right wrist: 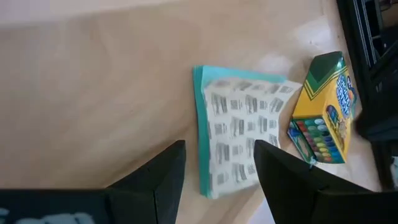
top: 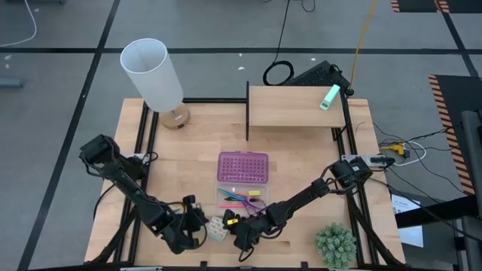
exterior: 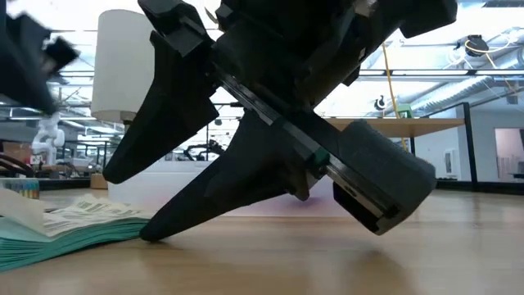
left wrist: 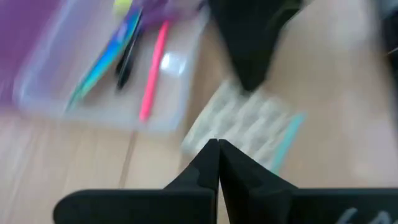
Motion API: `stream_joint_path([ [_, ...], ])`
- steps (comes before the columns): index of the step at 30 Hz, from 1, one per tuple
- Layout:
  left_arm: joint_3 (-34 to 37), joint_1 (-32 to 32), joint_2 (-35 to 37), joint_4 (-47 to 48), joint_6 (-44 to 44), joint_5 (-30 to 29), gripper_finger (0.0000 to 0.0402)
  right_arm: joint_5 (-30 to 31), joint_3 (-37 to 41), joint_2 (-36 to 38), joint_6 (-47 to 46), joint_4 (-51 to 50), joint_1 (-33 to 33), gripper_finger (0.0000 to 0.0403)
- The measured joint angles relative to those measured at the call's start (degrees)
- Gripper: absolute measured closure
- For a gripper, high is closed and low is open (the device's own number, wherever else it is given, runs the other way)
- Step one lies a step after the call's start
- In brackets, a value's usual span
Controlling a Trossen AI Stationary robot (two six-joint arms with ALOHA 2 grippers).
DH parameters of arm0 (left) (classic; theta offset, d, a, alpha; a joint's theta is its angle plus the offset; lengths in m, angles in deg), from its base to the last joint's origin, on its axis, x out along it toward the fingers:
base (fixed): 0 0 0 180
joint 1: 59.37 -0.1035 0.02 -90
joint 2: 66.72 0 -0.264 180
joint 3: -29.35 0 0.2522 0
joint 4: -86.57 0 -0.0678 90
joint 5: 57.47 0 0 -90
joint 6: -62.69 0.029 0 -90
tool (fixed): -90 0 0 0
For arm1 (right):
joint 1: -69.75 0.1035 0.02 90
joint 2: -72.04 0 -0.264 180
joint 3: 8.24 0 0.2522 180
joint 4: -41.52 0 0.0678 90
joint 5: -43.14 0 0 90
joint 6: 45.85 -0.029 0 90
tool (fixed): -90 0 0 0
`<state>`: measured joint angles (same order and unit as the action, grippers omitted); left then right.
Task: Pack school essentials
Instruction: Put the green sticky notes into the violet plastic pencil case
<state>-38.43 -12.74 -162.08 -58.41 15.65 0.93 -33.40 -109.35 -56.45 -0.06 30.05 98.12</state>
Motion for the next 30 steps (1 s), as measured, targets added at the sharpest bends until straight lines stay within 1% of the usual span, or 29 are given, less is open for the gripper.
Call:
stream_joint_path([
  [2, 0.0, -0.3, -0.9, 3.3, -3.9, 1.2, 0.0392, -0.2, 0.0, 0.0, -1.7, 0.9, 0.3, 0.0216],
  [3, 0.0, -0.6, -1.5, 3.6, -4.4, 1.8, 0.0392, -0.3, 0.0, 0.0, -2.5, 1.4, 0.5, 0.0216],
  [6, 0.0, -1.8, -4.1, 1.5, -2.8, 3.7, 0.0392, -1.4, 0.0, 0.0, -3.1, 3.1, 1.0, 0.0216],
  [9, 0.0, -3.5, -6.7, -2.1, -0.7, 7.0, 0.0392, -1.7, 0.0, 0.0, -3.1, 3.5, 1.1, 0.0216],
  [11, 0.0, -4.7, -8.3, -2.7, -0.5, 8.8, 0.0392, -1.7, 0.0, 0.0, -3.1, 3.2, 1.0, 0.0216],
  [20, -0.2, -5.8, -9.6, -4.4, -1.2, 9.6, 0.0392, -1.9, 0.0, 0.0, -3.2, 2.0, 0.9, 0.0216],
  [22, -0.1, -5.8, -9.6, -4.6, -2.6, 9.7, 0.0392, -3.1, 0.0, 0.0, -3.2, 1.8, 0.9, 0.0216],
  [25, -0.1, -5.5, -9.6, -4.8, -5.9, 10.0, 0.0392, -3.1, 0.0, 0.0, -4.5, 2.0, 0.9, 0.0216],
  [30, -0.1, -4.5, -8.3, -3.8, -13.8, 10.6, 0.0392, -2.9, 0.0, 0.0, -5.0, 2.0, 0.9, 0.0216],
])
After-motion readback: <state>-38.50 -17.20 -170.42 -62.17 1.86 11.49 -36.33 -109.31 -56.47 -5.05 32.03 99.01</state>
